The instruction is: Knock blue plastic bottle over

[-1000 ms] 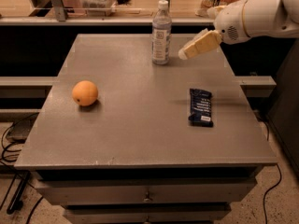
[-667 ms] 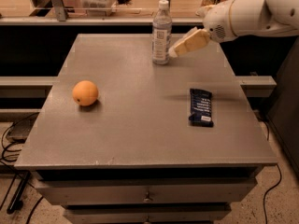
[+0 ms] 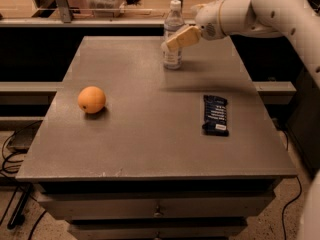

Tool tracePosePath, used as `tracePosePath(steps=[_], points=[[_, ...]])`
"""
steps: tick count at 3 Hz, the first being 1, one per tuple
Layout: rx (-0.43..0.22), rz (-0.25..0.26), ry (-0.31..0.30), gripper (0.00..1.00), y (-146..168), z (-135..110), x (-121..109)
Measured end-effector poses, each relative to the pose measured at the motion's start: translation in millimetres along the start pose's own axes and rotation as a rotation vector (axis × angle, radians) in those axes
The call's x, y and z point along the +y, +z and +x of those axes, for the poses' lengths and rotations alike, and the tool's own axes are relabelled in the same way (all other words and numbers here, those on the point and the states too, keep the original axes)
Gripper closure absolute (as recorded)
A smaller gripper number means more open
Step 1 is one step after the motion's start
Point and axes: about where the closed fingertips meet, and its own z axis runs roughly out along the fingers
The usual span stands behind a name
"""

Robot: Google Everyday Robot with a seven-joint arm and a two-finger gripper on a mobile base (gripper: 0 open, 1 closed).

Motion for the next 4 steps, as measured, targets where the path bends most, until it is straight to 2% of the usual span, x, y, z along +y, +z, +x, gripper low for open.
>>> tracePosePath(steps=[1, 2, 3, 4], points=[[-0.048, -0.063, 0.031, 0.26, 43.6, -3.6, -1.9], [-0.064, -0.087, 0.04, 0.49, 60.5, -5.7, -3.0], [-0.025, -0.05, -0.052, 0.73, 61.6, -15.7, -3.2], [0.057, 0.038, -0.222, 0.96, 48.0, -33.5, -9.9]])
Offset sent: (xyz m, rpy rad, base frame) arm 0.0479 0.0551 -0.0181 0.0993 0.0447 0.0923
